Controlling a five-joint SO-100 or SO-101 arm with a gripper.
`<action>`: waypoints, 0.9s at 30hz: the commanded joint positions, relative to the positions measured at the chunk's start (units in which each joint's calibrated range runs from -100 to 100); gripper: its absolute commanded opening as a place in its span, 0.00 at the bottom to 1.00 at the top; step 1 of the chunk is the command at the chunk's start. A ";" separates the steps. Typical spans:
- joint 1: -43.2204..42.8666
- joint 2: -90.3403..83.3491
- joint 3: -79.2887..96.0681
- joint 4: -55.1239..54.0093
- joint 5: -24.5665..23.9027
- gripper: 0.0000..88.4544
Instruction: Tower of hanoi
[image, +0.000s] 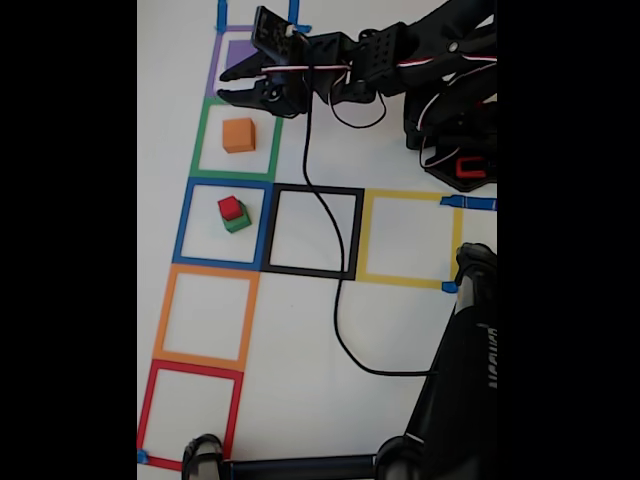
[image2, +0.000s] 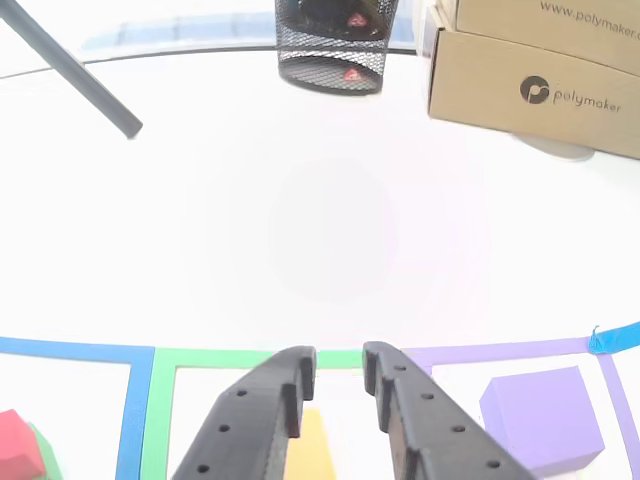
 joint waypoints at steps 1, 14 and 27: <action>-0.55 -10.19 -10.22 23.91 0.54 0.00; -5.63 -6.39 -55.13 76.38 0.54 0.00; -12.34 0.15 -83.04 103.83 0.54 0.00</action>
